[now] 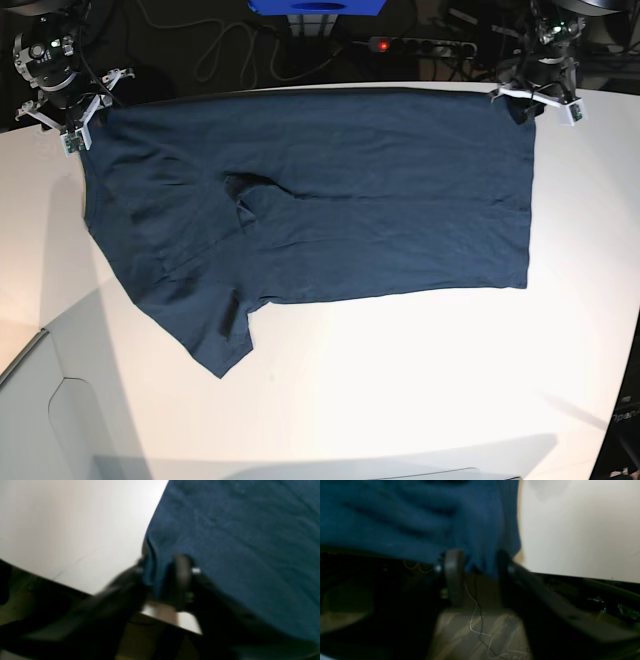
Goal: Fold the T-shirt properly
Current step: 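Release the shirt and move the left gripper along the shirt side toward the hem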
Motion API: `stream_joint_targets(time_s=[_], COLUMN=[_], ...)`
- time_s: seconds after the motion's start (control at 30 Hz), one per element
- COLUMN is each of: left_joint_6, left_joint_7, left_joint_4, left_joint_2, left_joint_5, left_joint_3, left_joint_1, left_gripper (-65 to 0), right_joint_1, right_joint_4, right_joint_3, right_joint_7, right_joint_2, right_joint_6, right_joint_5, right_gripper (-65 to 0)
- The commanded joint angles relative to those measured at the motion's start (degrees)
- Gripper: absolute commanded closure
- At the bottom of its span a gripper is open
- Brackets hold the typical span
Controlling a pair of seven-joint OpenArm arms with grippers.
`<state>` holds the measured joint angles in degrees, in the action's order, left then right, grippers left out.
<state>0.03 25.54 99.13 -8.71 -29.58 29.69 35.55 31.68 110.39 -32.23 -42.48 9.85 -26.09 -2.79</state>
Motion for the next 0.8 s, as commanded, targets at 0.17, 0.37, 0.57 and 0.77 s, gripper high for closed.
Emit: stream_joint_targets(time_s=[0.17,0.37,0.57,0.77], left_joint_6=[0.19,0.01,0.01,0.01], left_joint_7=[-1.32,-1.14,-1.06,3.87], left_joint_4=[6.76,12.21,12.12,2.19], left_joint_2=[-0.21,3.22,-0.30,-6.19], left_joint_5=[-0.17,-0.09,0.44,0.53], left_joint_3=[2.18,10.09,11.23,6.92], left_joint_1=[1.59,-1.84,-12.03,-27.42], left_gripper=[-20.8,-27.7,-28.0,-28.0], right_joint_1=[-0.17,-2.89,-6.93,-9.57], right_joint_4=[1.66,4.38,4.82,4.56], right_joint_3=[-0.87,-4.74,-4.30,-4.21], right_joint_7=[0.59,0.59,0.50,0.50], right_joint_2=[1.45,1.10,1.10,-0.66], right_joint_6=[-0.07,-0.07,-0.07,-0.07], right_joint_5=[0.11,0.11,0.11,0.11], right_gripper=[-38.8,-38.6,-38.6,-38.6])
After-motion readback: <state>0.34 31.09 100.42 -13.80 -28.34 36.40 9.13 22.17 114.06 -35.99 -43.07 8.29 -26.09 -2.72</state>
